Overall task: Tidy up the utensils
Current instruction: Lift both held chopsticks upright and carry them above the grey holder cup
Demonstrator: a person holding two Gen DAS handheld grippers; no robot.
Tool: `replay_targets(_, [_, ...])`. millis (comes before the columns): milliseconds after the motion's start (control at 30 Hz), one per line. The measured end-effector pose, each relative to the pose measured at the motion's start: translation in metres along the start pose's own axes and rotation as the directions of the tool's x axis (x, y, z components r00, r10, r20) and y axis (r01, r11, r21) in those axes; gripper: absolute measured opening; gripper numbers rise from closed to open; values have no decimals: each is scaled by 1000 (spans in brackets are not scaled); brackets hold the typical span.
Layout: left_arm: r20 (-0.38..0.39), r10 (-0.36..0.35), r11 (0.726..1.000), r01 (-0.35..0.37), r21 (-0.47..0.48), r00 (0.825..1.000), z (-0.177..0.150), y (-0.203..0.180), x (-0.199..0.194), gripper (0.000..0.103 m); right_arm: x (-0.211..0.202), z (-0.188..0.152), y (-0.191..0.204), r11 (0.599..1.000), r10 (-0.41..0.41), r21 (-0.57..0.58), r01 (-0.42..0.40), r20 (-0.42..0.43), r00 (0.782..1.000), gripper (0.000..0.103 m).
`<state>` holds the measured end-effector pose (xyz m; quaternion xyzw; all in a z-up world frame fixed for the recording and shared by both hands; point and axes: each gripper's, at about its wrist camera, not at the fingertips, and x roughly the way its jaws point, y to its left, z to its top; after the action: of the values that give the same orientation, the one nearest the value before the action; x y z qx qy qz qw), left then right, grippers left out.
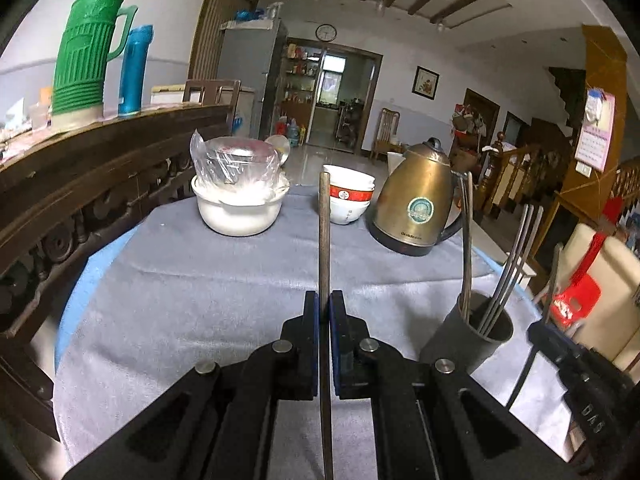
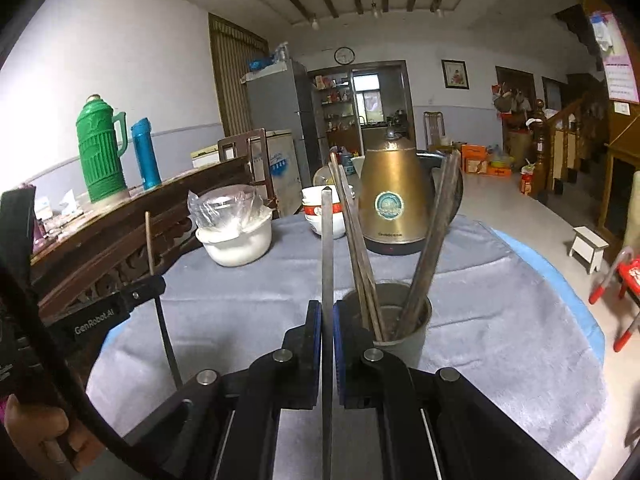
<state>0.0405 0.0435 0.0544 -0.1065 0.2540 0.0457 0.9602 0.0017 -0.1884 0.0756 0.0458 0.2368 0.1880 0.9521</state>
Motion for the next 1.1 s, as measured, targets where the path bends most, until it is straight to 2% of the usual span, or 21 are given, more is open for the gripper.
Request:
replay_targets(300, [46,13,999,-15,39,999,-19,3,-38,6,-40,-6,-5,1000,1,-14,-1,26,1000,7])
replay_targets(700, [72,-12,999,9,31,997,-35,14,-95,7,-75,-14,-13,1000,-3,2,3,21,1000,7])
replay_targets(900, [55,-35,999,34,9,998,-37,16,-106,7,-83,-17,-15,1000,-6,25,6,20,1000,7])
replay_targets(1100, [19,-55,998,56,-43,998,-28,20,-97,6,-83,-18,-18,999,-12,45,10,27,1000,7])
